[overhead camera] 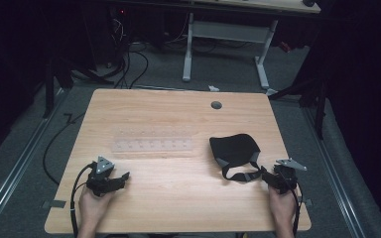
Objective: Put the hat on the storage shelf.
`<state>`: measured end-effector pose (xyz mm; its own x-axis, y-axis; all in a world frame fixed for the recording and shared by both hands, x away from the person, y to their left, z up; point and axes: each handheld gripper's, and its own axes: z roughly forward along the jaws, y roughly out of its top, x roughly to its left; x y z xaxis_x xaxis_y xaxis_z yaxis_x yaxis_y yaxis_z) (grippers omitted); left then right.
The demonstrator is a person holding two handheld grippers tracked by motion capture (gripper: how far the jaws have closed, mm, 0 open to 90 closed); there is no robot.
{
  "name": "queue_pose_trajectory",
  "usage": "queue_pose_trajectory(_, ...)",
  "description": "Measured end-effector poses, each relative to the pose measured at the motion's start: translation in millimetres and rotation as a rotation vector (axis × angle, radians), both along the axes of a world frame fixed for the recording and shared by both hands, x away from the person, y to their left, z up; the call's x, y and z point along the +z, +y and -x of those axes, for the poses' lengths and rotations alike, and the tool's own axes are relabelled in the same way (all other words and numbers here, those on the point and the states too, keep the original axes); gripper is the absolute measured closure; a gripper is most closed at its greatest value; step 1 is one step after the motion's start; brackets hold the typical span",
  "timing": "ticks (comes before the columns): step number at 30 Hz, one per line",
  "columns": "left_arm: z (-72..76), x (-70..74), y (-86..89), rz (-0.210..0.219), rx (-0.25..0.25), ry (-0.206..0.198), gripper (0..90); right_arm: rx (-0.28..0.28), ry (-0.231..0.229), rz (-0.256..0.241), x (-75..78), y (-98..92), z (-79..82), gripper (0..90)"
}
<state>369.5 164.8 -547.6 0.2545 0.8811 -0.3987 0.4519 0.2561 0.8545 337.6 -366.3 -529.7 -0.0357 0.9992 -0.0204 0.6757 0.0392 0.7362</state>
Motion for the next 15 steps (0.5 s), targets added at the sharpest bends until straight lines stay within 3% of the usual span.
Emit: queue_pose_trajectory(15, 0.0, 0.0, -0.1, -0.001, 0.0, 0.0, 31.9, 0.005, 0.008, -0.004, 0.3, 0.4, 0.0, 42.3)
